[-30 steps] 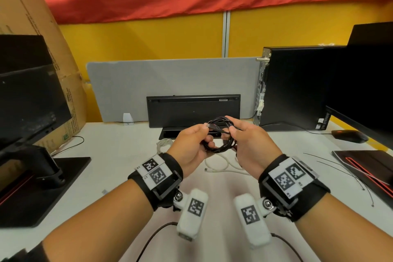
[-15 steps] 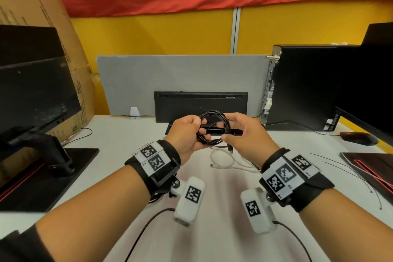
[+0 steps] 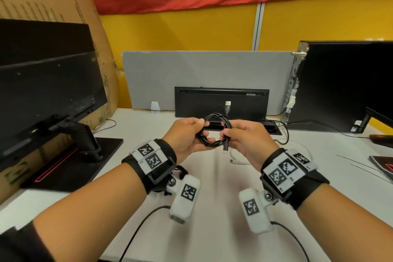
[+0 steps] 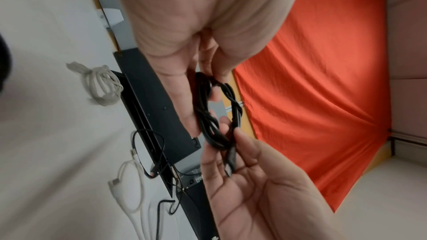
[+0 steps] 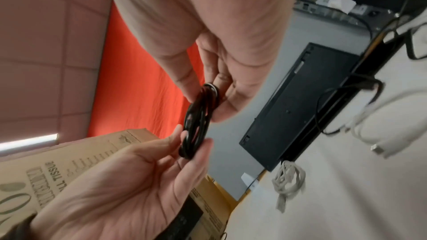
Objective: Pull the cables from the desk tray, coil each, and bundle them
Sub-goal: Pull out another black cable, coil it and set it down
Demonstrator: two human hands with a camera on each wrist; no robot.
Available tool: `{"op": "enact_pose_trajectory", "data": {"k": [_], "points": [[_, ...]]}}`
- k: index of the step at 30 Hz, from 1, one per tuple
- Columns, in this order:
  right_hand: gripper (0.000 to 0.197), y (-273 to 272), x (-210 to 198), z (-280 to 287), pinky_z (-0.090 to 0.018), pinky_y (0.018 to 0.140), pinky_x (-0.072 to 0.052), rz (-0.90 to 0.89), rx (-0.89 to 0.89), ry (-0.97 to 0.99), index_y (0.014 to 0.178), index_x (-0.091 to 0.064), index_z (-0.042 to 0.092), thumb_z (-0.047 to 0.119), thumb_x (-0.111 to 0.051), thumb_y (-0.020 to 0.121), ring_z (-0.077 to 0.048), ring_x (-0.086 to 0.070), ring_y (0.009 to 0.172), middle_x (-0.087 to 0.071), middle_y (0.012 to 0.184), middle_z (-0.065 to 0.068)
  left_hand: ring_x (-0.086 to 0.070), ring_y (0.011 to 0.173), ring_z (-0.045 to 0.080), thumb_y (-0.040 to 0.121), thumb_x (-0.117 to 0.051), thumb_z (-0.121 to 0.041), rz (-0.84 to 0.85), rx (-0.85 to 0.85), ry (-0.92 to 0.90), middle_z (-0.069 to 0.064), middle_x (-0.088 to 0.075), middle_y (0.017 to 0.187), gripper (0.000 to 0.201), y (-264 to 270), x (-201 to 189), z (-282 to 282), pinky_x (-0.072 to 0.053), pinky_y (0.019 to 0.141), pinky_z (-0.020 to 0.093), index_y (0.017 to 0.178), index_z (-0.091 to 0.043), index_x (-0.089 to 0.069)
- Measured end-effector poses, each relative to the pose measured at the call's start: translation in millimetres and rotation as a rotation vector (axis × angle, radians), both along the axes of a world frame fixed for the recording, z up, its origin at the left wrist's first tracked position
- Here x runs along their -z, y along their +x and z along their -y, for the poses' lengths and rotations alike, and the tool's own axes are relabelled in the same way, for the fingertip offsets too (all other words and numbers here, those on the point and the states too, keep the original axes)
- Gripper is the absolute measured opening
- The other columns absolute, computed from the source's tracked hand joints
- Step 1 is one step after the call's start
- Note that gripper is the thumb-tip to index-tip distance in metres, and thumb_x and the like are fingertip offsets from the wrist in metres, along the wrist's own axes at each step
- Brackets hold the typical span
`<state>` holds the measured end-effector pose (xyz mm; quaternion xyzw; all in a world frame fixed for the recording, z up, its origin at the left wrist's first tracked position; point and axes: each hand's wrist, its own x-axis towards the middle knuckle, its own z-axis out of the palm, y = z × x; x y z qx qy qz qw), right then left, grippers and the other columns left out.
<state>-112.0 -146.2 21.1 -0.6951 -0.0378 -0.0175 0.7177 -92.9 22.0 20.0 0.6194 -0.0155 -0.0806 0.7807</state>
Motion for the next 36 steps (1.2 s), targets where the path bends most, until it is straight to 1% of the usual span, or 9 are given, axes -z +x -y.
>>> {"op": "enact_pose_trajectory", "data": {"k": [4,7,10,16,22,25,30,34,36], "points": [[0.026,6.9,4.2,-20.5,-0.033,0.063,-0.058,-0.021,0.022,-0.045,0.107,-0.066,0.010,-0.002,-0.064,0.084,-0.020,-0.071,0.071,-0.072,0.086,-0.014,-0.070,0.080,0.036,0.101,-0.048,-0.017,0.010,-0.043,0.128,0.018,-0.060,0.089,0.023,-5.0,3.0,-22.0,-0.060,0.066,0.041,0.106,0.000,-0.063],[0.018,13.9,9.4,-35.6,-0.040,0.062,-0.062,-0.056,0.014,-0.158,0.096,-0.070,0.007,-0.002,-0.065,0.082,-0.020,-0.073,0.063,-0.073,0.074,-0.009,-0.072,0.082,0.036,0.099,-0.052,-0.014,0.009,-0.067,0.227,0.022,-0.067,0.097,0.020,-7.9,6.4,-40.6,-0.061,0.063,0.038,0.102,0.001,-0.066],[0.009,18.9,17.6,-50.7,-0.044,0.070,-0.061,-0.130,-0.028,-0.277,0.089,-0.069,0.000,0.000,-0.067,0.080,-0.029,-0.073,0.068,-0.072,0.081,-0.018,-0.074,0.077,0.031,0.093,-0.061,-0.006,0.012,-0.120,0.389,0.020,-0.070,0.093,0.010,-9.6,10.0,-59.9,-0.062,0.063,0.035,0.095,0.000,-0.069],[0.004,24.8,34.5,-75.0,-0.029,0.054,-0.056,-0.204,-0.069,-0.529,0.084,-0.064,0.006,0.009,-0.066,0.084,-0.020,-0.064,0.060,-0.065,0.075,-0.010,-0.072,0.070,0.020,0.085,-0.073,-0.009,-0.001,-0.123,0.750,0.012,-0.073,0.086,0.006,-5.1,19.9,-85.3,-0.057,0.054,0.023,0.090,-0.008,-0.073],[0.019,32.8,54.4,-75.4,-0.046,0.082,-0.059,-0.303,-0.094,-0.755,0.091,-0.069,-0.004,0.012,-0.072,0.081,-0.033,-0.072,0.078,-0.073,0.082,-0.020,-0.067,0.061,0.013,0.078,-0.080,-0.015,-0.001,-0.043,0.948,0.007,-0.074,0.076,0.009,1.7,37.6,-83.1,-0.057,0.055,0.021,0.084,-0.009,-0.076],[0.013,35.9,63.9,-72.5,-0.039,0.074,-0.061,-0.342,-0.145,-0.746,0.089,-0.068,-0.002,0.009,-0.070,0.083,-0.026,-0.071,0.070,-0.072,0.080,-0.015,-0.064,0.058,0.015,0.078,-0.080,-0.015,0.012,0.008,1.061,0.005,-0.071,0.071,0.011,4.4,41.9,-75.9,-0.055,0.050,0.019,0.085,-0.008,-0.076],[0.011,34.0,75.5,-71.8,-0.022,0.052,-0.054,-0.413,-0.206,-0.721,0.090,-0.063,0.005,0.000,-0.069,0.082,-0.017,-0.066,0.060,-0.067,0.080,-0.011,-0.055,0.044,0.013,0.078,-0.079,-0.014,0.025,0.048,1.234,-0.002,-0.058,0.052,0.011,3.8,42.7,-65.0,-0.035,0.030,0.013,0.082,-0.005,-0.075],[0.012,30.7,69.0,-65.8,-0.031,0.066,-0.061,-0.432,-0.199,-0.678,0.086,-0.067,0.000,0.004,-0.076,0.079,-0.024,-0.072,0.066,-0.071,0.078,-0.014,-0.057,0.052,0.016,0.080,-0.077,-0.016,0.052,0.082,1.313,0.004,-0.065,0.067,0.014,5.4,40.8,-60.8,-0.039,0.034,0.015,0.087,-0.004,-0.075],[0.022,31.5,58.7,-56.0,-0.041,0.080,-0.060,-0.427,-0.191,-0.696,0.095,-0.068,-0.004,0.010,-0.078,0.080,-0.031,-0.074,0.076,-0.074,0.082,-0.018,-0.063,0.069,0.019,0.082,-0.075,-0.022,0.084,0.088,1.341,0.007,-0.071,0.084,0.018,7.5,38.7,-59.0,-0.051,0.051,0.022,0.092,-0.006,-0.075]]}}
